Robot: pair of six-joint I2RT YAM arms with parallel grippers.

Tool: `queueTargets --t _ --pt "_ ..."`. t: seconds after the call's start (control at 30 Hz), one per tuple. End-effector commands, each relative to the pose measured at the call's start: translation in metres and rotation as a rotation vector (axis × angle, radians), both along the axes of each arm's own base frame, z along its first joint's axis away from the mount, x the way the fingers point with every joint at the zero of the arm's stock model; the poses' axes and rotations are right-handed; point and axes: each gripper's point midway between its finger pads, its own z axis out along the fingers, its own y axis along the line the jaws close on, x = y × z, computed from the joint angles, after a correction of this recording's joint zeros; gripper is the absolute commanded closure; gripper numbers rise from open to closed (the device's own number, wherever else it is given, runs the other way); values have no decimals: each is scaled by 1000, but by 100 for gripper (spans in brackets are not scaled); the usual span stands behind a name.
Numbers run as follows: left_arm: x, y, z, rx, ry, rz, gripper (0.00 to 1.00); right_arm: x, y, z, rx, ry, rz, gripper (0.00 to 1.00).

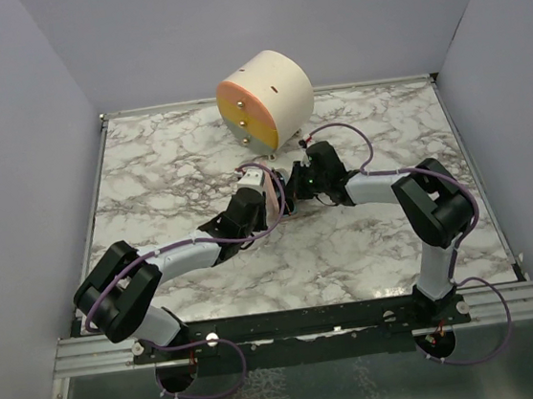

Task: Organize the sunglasses
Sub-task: Place the sunglasses in the sunglasses case.

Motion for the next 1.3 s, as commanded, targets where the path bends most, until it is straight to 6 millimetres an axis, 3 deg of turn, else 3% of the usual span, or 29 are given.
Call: queueTargets --t 0.0,0.47,1.27 --pt "2 -5 7 -37 -15 -7 74 5 -1 10 0 -41 -25 99" --pt "2 -6 6 -37 -12 -10 74 6 -7 18 -22 -43 -57 99" --pt "3 -7 5 -35 -9 -12 74 -9 1 -9 -7 18 -16 99"
